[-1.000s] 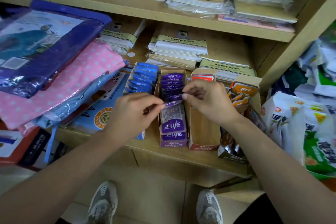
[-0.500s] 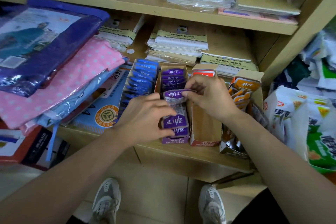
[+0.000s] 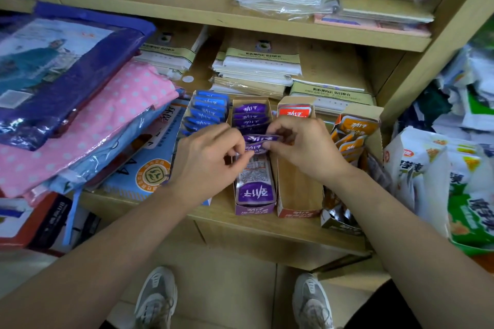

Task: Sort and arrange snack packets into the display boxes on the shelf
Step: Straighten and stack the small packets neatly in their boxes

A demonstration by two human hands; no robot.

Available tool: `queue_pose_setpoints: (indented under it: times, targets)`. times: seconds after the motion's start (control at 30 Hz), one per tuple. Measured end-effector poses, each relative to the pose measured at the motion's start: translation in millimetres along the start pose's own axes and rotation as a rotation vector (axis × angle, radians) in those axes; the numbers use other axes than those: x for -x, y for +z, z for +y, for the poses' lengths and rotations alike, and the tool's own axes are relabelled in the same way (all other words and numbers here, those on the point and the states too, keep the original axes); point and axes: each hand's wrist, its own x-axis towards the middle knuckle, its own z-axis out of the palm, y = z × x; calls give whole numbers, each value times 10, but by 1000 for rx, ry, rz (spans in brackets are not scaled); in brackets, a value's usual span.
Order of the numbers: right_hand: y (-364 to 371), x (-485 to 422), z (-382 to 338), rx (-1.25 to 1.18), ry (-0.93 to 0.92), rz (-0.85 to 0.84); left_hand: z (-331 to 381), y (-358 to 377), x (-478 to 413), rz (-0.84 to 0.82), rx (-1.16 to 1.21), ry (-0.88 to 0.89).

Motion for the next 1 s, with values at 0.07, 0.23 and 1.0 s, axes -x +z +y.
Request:
queue_pose_setpoints:
  times: [0.07, 0.23, 1.0]
  targets:
    - [12, -16, 7, 0, 18, 10, -5, -50, 69, -209, 94, 47]
    - [21, -14, 9, 7, 40, 4, -13, -57, 276, -519, -49, 138]
    - [40, -37, 48, -9, 30, -9, -21, -14, 143, -312, -117, 159]
